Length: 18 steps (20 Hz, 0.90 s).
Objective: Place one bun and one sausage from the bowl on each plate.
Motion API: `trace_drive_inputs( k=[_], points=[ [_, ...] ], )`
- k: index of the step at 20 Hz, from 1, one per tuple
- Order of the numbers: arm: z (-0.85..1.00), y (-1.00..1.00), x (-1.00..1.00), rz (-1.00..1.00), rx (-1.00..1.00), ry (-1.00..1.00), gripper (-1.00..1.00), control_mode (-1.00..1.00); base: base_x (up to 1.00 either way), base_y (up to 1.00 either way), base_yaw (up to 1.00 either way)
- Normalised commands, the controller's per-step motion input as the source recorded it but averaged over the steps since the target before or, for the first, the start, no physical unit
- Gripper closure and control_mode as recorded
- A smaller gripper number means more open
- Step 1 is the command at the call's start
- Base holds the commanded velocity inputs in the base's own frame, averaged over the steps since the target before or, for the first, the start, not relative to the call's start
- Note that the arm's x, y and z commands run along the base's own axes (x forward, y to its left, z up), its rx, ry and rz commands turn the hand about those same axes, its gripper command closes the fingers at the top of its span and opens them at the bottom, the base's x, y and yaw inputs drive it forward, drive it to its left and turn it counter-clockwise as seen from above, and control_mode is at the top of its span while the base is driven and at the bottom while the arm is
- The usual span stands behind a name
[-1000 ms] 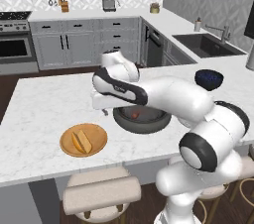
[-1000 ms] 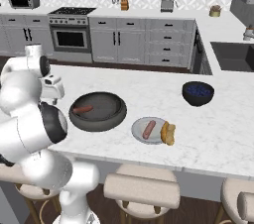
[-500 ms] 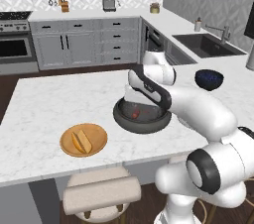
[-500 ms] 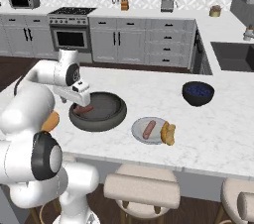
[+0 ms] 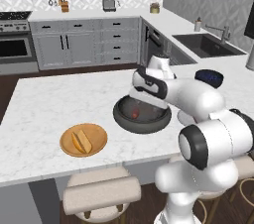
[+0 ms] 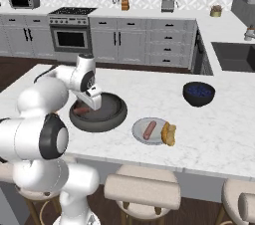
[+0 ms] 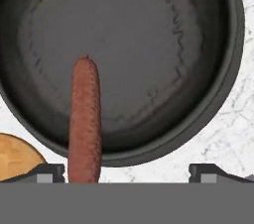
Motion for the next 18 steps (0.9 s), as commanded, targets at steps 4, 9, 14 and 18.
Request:
trace_drive_inputs(
  k=[4, 9, 14, 18],
  points=[
    [-0.21, 0.01, 0.19, -0.03, -0.01, 0.15, -1.00, -1.00, 0.00, 0.00, 0.00],
    [-0.31, 0.13, 0.08, 0.00, 0.00, 0.13, -1.00, -1.00, 0.00, 0.00, 0.00],
    [-0.26, 0.22, 0.22, 0.00, -0.04, 0.11, -1.00, -1.00, 0.00, 0.00, 0.00],
    [-0.24, 0.11, 0.03, 0.00, 0.00, 0.05, -1.00, -1.00, 0.00, 0.00, 0.00]
  ],
)
